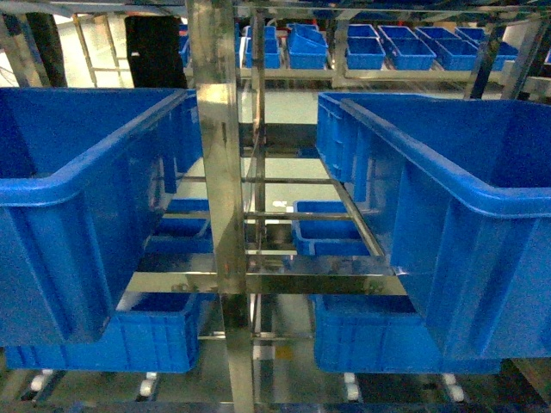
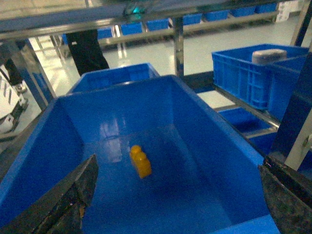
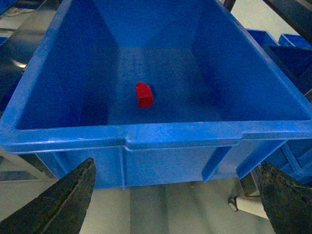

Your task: Sort and place red and yellow blocks in left bins

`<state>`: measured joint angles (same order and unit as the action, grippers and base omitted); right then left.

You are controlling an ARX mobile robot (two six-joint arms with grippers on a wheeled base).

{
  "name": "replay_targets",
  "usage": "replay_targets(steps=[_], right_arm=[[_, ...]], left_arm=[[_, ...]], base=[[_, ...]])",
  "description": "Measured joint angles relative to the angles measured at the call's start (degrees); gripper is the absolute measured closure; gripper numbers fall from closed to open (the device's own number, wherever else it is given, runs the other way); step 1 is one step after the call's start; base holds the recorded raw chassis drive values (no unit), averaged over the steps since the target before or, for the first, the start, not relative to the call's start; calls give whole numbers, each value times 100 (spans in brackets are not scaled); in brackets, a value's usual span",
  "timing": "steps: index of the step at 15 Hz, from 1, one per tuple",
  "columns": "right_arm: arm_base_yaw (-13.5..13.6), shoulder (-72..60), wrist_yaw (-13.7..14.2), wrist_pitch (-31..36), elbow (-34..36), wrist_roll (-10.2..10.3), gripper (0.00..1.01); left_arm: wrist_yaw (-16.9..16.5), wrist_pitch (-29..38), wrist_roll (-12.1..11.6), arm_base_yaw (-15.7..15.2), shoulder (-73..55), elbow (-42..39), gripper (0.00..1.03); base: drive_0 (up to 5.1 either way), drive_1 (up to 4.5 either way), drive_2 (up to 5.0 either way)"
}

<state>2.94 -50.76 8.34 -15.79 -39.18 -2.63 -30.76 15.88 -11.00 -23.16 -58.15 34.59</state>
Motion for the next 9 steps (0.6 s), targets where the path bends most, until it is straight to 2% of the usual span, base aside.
replay_targets(steps=[1, 2, 3, 6, 7, 8, 9], right_arm=[[-2, 0, 0, -2, 0, 0, 3], [0, 0, 0, -2, 0, 0, 3], [0, -2, 0, -2, 0, 0, 3], [-2, -2, 0, -4, 0, 0, 3], [-39, 15, -87, 308, 76, 13, 4], [-223, 240, -538, 1707, 605, 81, 13], [-269, 525, -745, 2557, 1091, 133, 22]], left_arm=[[160, 378, 22, 181, 170, -173, 5], [398, 483, -42, 407, 278, -225, 5], [463, 511, -133, 531, 313, -232, 5], [511, 487, -238, 549, 302, -236, 5], [942, 835, -37, 634, 341, -369, 12], [1300, 975, 238, 763, 487, -562, 18], [1587, 1036, 535, 911, 726, -892, 27]], base=[[0, 0, 0], [0, 0, 0], [0, 0, 0], [0, 0, 0], [0, 0, 0], [0, 0, 0], [0, 0, 0]])
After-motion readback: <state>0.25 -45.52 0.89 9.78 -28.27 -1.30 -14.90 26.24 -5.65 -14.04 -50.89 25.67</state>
